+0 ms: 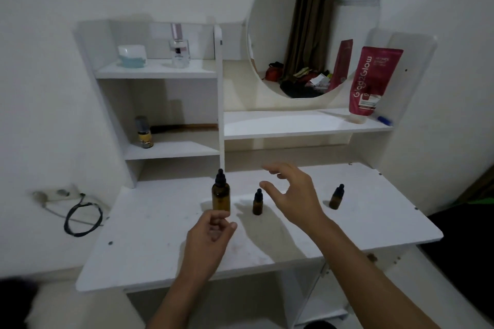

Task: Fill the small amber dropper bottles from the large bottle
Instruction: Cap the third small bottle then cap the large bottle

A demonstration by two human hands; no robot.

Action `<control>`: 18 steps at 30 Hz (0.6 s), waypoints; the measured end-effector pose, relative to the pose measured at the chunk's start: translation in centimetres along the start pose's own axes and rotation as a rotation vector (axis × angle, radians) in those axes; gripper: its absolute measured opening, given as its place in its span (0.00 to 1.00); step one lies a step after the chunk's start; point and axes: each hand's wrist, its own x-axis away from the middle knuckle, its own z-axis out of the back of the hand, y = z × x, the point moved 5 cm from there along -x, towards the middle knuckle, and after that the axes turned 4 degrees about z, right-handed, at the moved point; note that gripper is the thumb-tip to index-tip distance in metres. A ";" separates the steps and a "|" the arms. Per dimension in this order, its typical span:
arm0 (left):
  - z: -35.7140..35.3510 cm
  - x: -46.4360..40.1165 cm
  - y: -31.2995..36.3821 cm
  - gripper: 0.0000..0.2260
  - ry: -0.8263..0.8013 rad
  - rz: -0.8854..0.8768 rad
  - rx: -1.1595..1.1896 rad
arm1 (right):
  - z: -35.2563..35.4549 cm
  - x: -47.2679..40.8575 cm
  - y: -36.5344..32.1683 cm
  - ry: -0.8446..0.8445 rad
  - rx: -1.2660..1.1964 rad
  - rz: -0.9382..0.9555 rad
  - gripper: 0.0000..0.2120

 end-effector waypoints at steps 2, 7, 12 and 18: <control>1.9 -0.9 -0.3 0.13 0.095 -0.018 -0.025 | -2.0 -0.9 -1.6 -0.058 -0.048 0.009 0.17; 2.7 -3.8 0.2 0.27 0.072 -0.101 -0.003 | -5.9 -2.5 -3.9 -0.115 -0.141 0.005 0.18; 1.0 -5.7 0.7 0.19 -0.063 -0.158 0.016 | -7.6 -2.7 -3.6 -0.143 -0.170 -0.068 0.18; 0.9 -5.7 0.1 0.18 -0.025 -0.143 0.012 | -7.6 -3.0 -3.1 -0.031 -0.177 -0.136 0.13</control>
